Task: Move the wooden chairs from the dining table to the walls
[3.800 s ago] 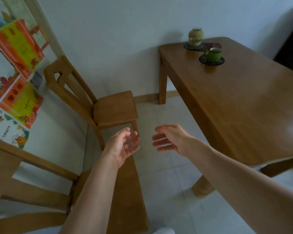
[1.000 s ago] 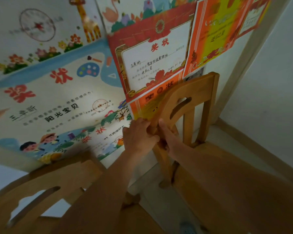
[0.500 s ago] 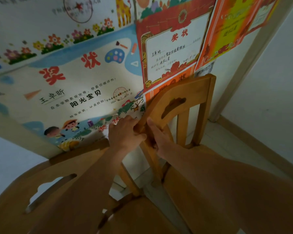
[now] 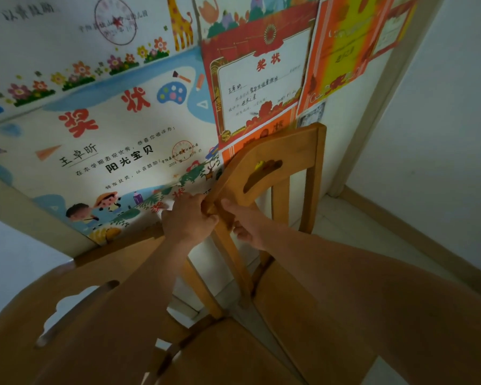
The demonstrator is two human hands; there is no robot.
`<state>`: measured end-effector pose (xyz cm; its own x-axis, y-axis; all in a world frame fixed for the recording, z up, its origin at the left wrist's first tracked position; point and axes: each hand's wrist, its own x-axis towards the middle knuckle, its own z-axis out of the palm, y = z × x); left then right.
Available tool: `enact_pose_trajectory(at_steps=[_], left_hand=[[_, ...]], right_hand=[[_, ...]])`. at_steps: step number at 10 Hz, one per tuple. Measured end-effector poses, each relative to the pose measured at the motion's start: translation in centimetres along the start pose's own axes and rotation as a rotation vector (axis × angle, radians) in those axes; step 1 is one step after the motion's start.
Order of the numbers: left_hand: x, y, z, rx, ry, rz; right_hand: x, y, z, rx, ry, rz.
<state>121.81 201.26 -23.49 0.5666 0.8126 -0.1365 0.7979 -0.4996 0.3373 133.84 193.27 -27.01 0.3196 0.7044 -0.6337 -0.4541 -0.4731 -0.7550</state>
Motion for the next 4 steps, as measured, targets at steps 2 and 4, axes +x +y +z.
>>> enact_pose_trajectory(at_steps=[2,4], left_hand=[[-1.7,4.2,0.9,-0.249,0.202,-0.04],[-5.8,8.1,2.0,-0.885,0.126,-0.139]], right_hand=[[-3.8,0.7,-2.8,-0.018,0.106,0.016],[-9.9,1.9,-6.5,0.143,0.268,-0.016]])
